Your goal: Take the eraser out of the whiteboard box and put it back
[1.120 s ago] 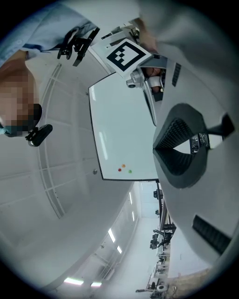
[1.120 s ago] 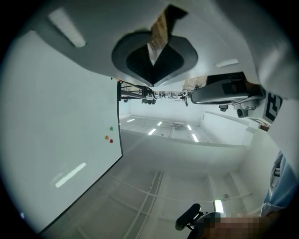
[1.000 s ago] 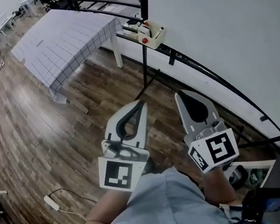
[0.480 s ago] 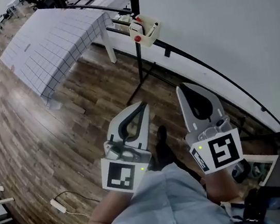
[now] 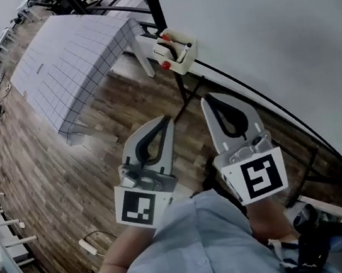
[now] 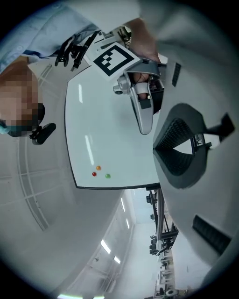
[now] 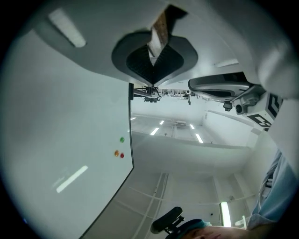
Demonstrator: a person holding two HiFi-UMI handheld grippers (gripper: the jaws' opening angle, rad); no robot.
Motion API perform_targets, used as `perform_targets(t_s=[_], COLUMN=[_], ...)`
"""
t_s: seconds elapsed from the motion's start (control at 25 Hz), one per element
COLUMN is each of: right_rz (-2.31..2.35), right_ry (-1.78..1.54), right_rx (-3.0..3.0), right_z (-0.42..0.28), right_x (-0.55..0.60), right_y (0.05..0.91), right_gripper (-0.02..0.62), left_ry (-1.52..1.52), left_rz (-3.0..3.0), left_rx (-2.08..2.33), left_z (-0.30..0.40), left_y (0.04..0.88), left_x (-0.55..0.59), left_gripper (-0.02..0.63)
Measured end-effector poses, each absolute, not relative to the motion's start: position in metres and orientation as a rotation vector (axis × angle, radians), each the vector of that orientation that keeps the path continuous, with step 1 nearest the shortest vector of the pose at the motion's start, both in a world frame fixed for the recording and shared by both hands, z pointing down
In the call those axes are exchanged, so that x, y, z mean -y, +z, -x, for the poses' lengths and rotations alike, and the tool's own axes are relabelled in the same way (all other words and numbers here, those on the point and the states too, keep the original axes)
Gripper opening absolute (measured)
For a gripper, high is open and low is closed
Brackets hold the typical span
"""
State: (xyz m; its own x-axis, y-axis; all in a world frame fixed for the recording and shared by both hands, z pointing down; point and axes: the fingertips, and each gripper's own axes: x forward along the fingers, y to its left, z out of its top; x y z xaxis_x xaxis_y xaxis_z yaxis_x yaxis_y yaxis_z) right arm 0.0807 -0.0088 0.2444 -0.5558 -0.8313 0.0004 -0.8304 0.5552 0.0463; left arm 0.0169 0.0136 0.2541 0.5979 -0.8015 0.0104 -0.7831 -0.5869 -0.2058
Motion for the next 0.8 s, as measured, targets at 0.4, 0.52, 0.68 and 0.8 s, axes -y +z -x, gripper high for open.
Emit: perform_targets(t_s=[0.4, 0.52, 0.68, 0.8], right_rz=[-1.331, -1.299, -1.24, -1.212], right_ry=[-0.05, -0.06, -0.068, -0.071], right_rx=[2.81, 2.799, 2.775, 2.749], right_z=[-0.082, -0.079, -0.065, -0.05], right_x=[0.076, 0.093, 0.11, 0.126], right_y=[0.242, 0.247, 0.255, 0.261], right_gripper=[0.002, 0.002, 0.002, 0.002], left_ry=[-0.165, -0.143, -0.121, -0.094], left_rz=[2.577, 2.58, 2.589, 2.6], left_rx=[-1.39, -1.406, -1.426, -1.43], left_z=[-0.035, -0.035, -0.026, -0.016], left_y=[0.236, 0.237, 0.24, 0.24], left_x=[0.052, 0.069, 0.087, 0.103], left_gripper=[-0.002, -0.002, -0.002, -0.002])
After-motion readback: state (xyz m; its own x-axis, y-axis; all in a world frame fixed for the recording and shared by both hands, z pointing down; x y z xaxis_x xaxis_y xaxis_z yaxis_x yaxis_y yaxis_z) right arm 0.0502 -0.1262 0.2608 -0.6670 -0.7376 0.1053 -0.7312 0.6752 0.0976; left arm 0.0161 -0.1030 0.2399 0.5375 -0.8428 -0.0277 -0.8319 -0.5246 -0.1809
